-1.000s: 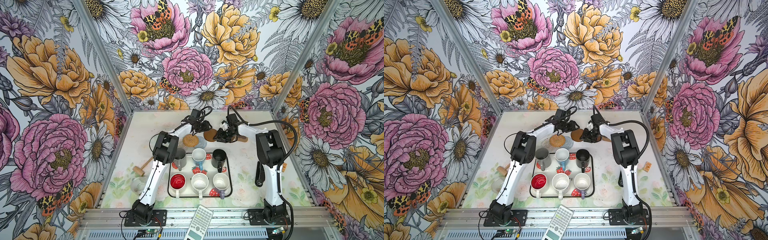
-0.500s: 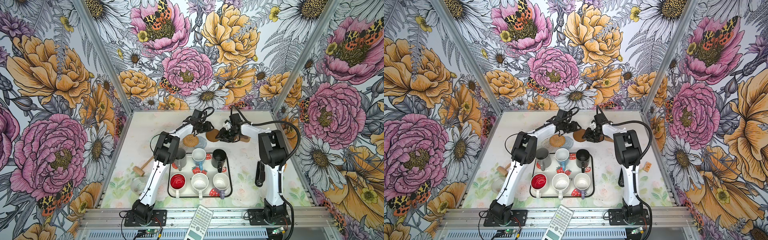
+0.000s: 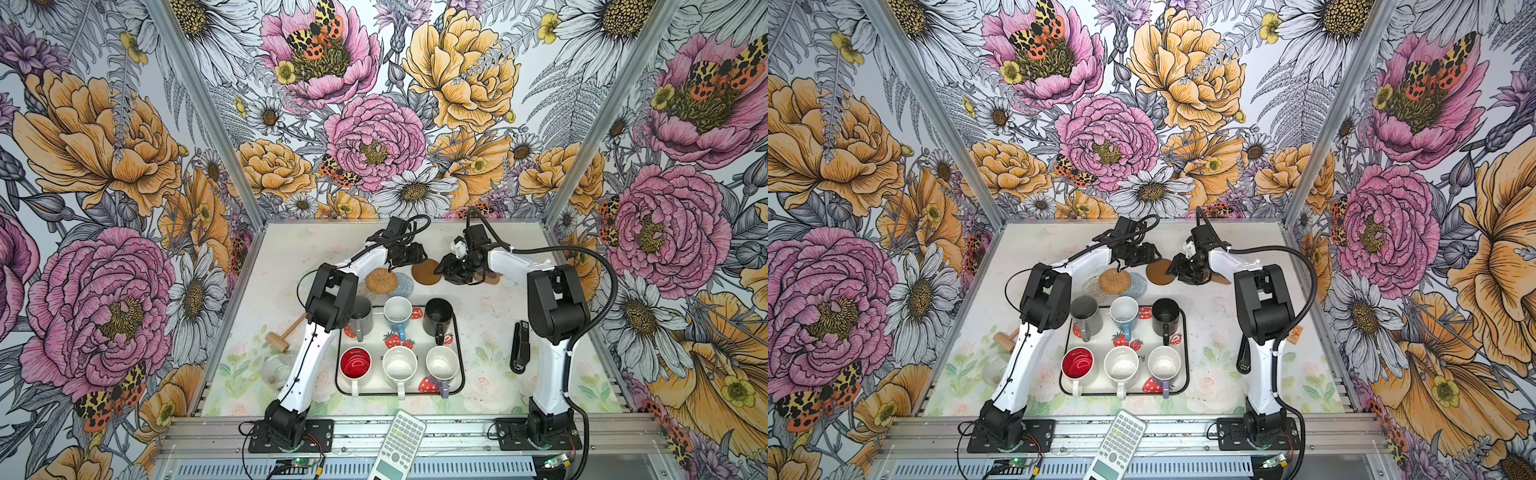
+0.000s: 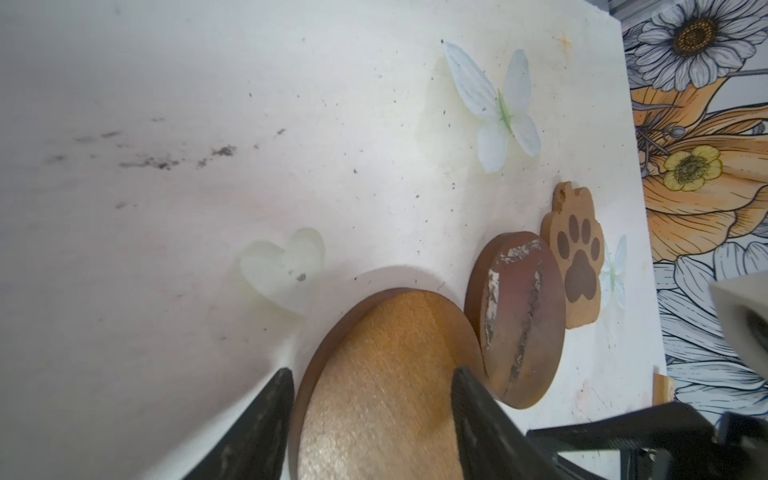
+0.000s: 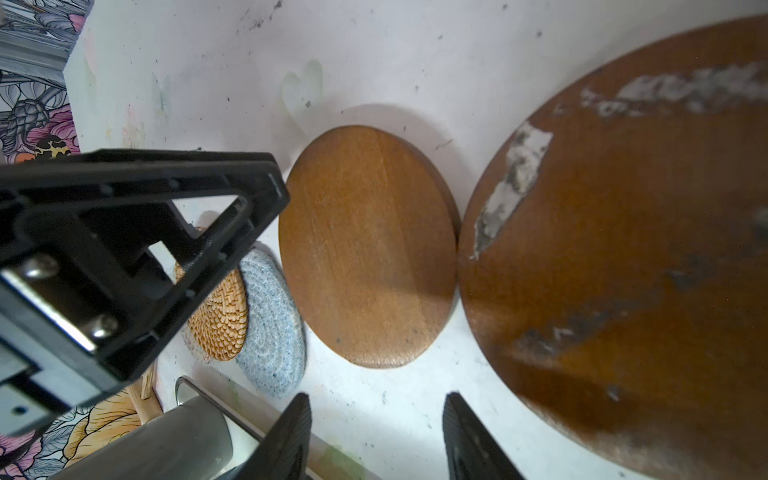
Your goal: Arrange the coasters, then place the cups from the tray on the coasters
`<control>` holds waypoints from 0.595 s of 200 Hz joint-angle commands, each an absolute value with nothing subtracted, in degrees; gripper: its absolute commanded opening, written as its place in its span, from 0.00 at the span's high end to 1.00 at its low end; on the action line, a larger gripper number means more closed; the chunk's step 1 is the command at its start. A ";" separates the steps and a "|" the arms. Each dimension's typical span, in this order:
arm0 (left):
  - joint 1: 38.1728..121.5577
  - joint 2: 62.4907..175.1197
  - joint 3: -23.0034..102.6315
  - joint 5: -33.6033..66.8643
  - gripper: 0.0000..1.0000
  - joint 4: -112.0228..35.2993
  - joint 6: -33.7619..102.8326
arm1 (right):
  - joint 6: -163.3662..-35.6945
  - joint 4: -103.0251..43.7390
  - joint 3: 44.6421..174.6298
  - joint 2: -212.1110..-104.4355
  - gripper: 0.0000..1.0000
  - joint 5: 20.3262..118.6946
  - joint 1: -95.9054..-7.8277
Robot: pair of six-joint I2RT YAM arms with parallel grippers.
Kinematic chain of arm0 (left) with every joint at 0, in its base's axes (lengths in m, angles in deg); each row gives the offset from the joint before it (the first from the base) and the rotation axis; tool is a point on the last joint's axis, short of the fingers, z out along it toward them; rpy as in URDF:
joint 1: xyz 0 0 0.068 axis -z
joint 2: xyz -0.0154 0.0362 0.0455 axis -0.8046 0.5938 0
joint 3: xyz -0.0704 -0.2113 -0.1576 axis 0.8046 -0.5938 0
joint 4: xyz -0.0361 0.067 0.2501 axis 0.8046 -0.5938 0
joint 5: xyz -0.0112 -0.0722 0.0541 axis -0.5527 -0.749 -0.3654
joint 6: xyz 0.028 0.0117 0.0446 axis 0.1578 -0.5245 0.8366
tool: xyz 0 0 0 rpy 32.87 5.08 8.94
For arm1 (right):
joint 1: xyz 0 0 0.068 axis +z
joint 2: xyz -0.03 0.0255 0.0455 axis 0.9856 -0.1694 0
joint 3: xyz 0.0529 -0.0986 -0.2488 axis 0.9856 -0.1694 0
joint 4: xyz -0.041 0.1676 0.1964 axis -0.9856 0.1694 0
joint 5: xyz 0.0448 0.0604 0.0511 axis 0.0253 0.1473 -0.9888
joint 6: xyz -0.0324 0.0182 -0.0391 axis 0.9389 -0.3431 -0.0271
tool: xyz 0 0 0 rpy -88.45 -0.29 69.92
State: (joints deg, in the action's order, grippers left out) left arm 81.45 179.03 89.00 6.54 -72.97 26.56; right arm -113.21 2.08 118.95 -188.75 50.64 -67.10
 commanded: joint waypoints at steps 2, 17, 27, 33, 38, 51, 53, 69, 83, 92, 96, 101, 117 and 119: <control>80.50 171.75 88.69 12.10 0.38 -75.86 30.72 | -112.17 1.27 117.53 -185.16 0.46 52.32 -66.95; 79.59 168.86 86.99 14.70 0.37 -77.58 32.80 | -112.19 1.25 116.63 -183.71 0.46 52.71 -66.85; 78.79 166.52 85.13 16.25 0.37 -78.46 33.92 | -112.10 1.27 116.20 -182.72 0.46 52.90 -66.64; 78.17 165.11 83.68 17.20 0.37 -78.82 34.65 | -112.07 1.27 115.99 -182.07 0.46 53.10 -66.46; 77.76 163.90 82.42 17.94 0.37 -79.07 35.14 | -112.05 1.27 115.89 -181.55 0.46 53.19 -66.27; 76.43 160.91 78.69 19.90 0.37 -79.63 36.63 | -112.05 1.27 116.02 -180.57 0.46 53.20 -65.55; 76.21 160.47 78.13 20.15 0.37 -79.77 36.81 | -111.97 1.27 116.15 -180.48 0.46 53.20 -65.37; 74.43 157.22 73.26 22.51 0.38 -80.46 37.90 | -111.67 1.26 117.71 -180.69 0.47 52.71 -63.91; 72.60 154.93 68.94 22.45 0.38 -80.46 38.13 | -111.71 1.27 119.92 -182.16 0.48 51.63 -62.46; 71.66 153.72 66.56 21.39 0.39 -80.46 38.05 | -111.83 1.27 121.67 -183.71 0.48 50.72 -61.48; 71.17 153.40 65.56 20.60 0.40 -80.42 37.92 | -111.92 1.27 122.37 -184.52 0.49 50.35 -61.00; 70.60 152.93 64.37 19.32 0.41 -80.46 37.83 | -112.16 1.32 123.40 -185.42 0.49 50.02 -60.52; 69.91 151.70 60.50 17.06 0.44 -80.29 37.21 | -113.00 1.27 126.40 -189.27 0.50 48.80 -59.07; 70.03 151.60 60.16 17.11 0.44 -80.29 37.29 | -113.09 1.27 126.77 -189.78 0.50 48.54 -58.89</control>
State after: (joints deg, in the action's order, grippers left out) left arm 70.57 153.08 64.98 19.04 -78.77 36.40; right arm -112.62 2.01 122.34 -184.82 51.07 -60.83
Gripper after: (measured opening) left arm 0.570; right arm 0.505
